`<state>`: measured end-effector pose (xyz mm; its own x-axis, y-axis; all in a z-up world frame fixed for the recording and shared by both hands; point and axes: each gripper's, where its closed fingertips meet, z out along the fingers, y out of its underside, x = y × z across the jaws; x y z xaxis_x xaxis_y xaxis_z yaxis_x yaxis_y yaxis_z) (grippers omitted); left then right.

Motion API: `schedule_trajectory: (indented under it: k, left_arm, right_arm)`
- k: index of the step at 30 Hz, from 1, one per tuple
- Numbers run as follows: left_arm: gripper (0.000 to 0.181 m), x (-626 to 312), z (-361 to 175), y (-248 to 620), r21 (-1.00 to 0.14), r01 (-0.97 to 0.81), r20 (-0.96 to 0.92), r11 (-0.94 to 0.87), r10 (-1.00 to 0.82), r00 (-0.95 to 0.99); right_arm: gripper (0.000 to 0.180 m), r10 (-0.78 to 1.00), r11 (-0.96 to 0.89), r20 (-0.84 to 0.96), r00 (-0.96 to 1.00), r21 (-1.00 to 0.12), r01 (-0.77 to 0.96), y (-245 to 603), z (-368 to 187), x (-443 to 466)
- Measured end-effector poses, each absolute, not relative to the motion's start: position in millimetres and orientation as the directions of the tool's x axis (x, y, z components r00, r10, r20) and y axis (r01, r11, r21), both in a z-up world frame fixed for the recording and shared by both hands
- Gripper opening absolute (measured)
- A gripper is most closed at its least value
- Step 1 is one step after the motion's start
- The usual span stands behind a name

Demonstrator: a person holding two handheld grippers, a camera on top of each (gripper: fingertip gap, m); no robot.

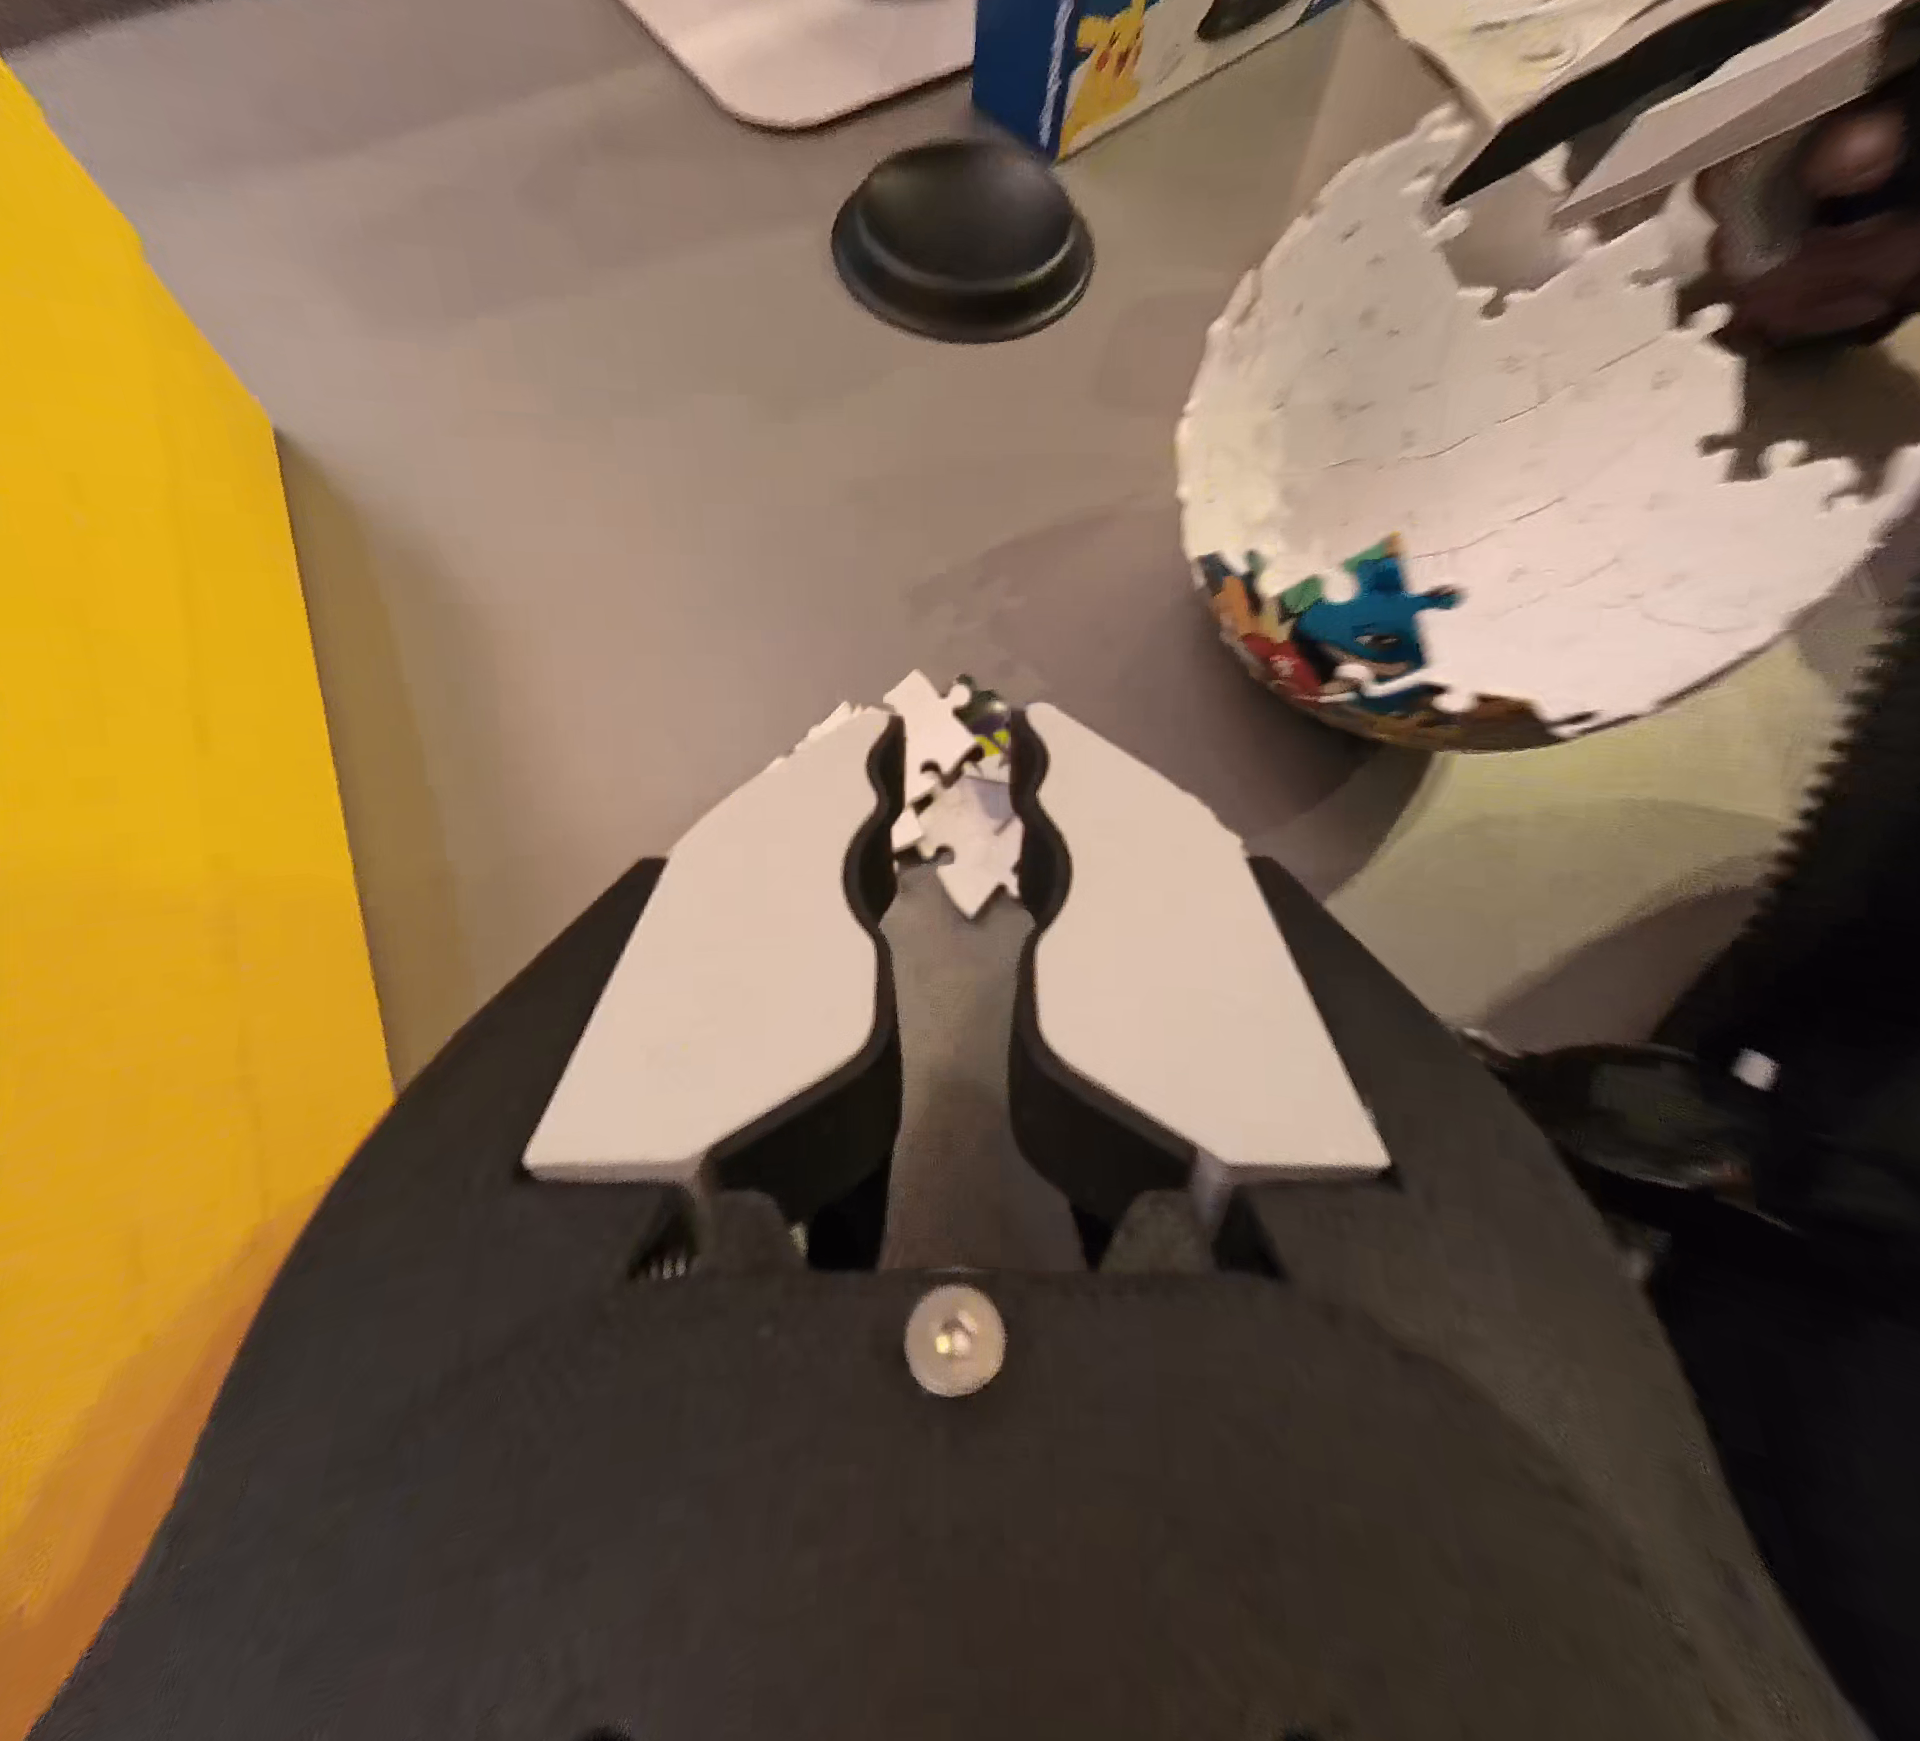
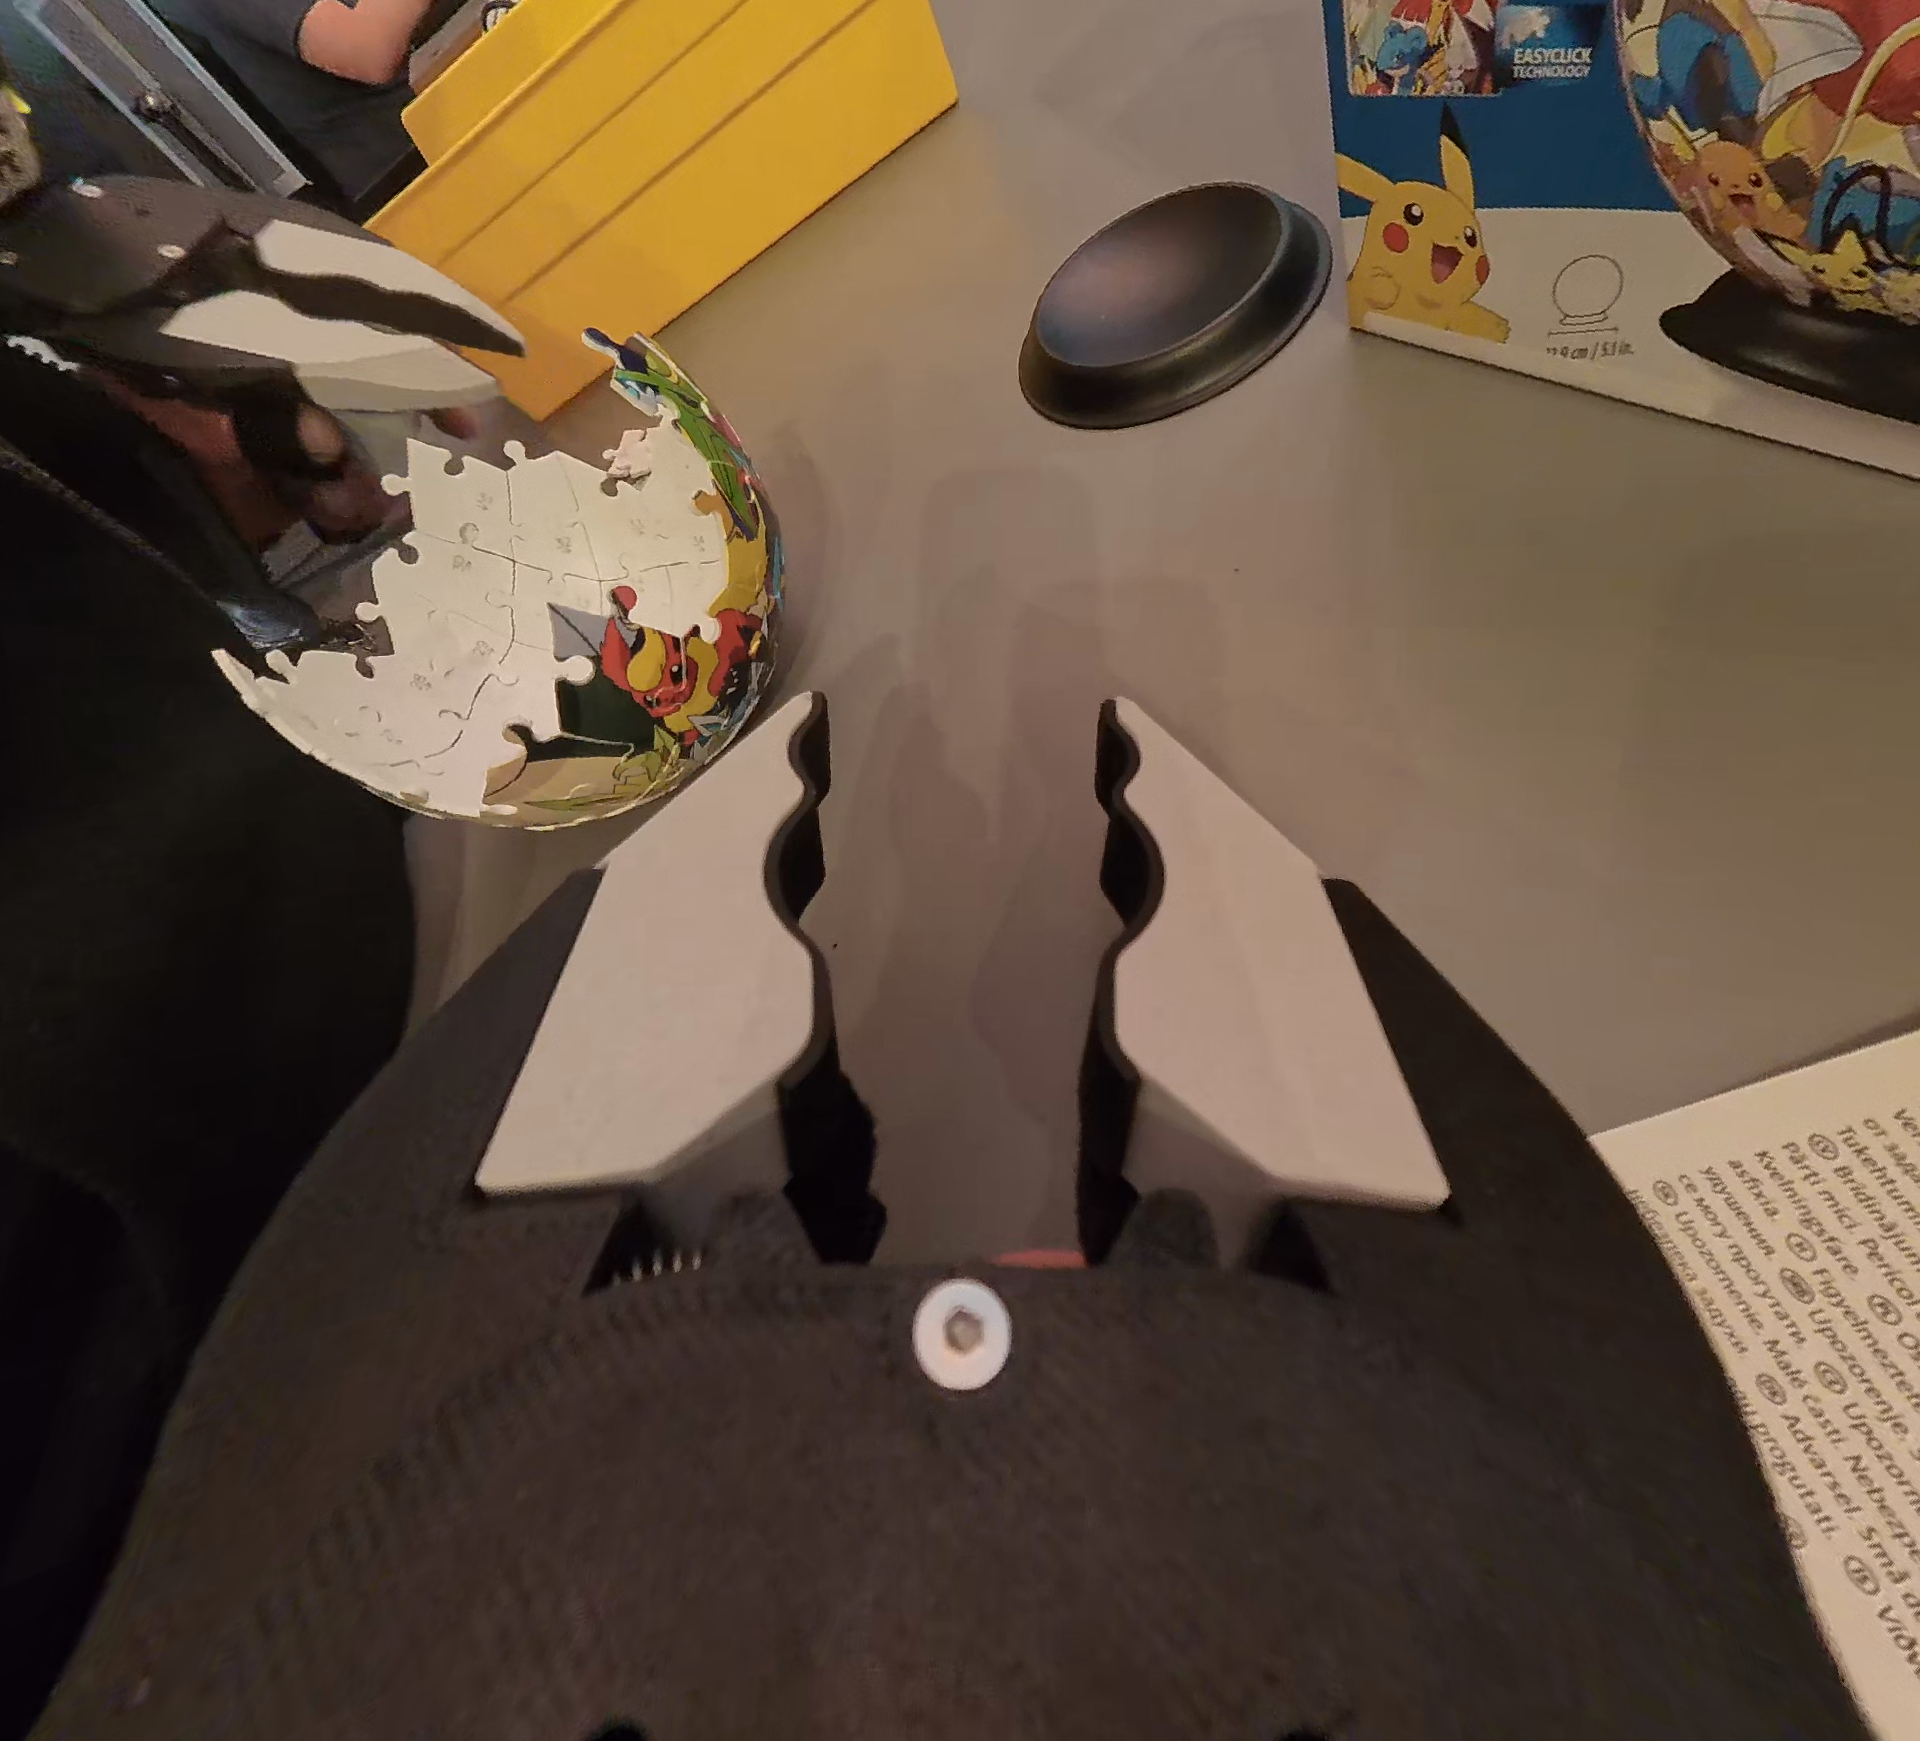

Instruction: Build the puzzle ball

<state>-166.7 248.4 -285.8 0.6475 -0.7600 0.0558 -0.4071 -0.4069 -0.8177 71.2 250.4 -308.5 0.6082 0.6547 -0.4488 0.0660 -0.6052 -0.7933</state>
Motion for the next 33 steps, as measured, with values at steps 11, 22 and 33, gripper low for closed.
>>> schedule_trajectory:
  k: [11,22,33]
  left_arm:
    - [0.012,-227,-189,246,-0.956,-0.267,-0.108,-0.120,-0.702,0.704]
    - [0.037,-379,-242,303,-0.720,-0.544,-0.233,-0.430,-0.588,0.774]
    - [0.047,-407,-333,310,-0.082,-0.765,0.015,-0.639,-0.768,0.640]
  right_arm:
    - [0.050,0.641,-0.613,-0.454,0.619,-0.788,0.056,253,-310,73]
    - [0.049,0.635,-0.618,-0.448,0.630,-0.784,0.065,254,-312,73]
    - [0.049,0.653,-0.607,-0.442,0.615,-0.791,0.077,251,-310,71]
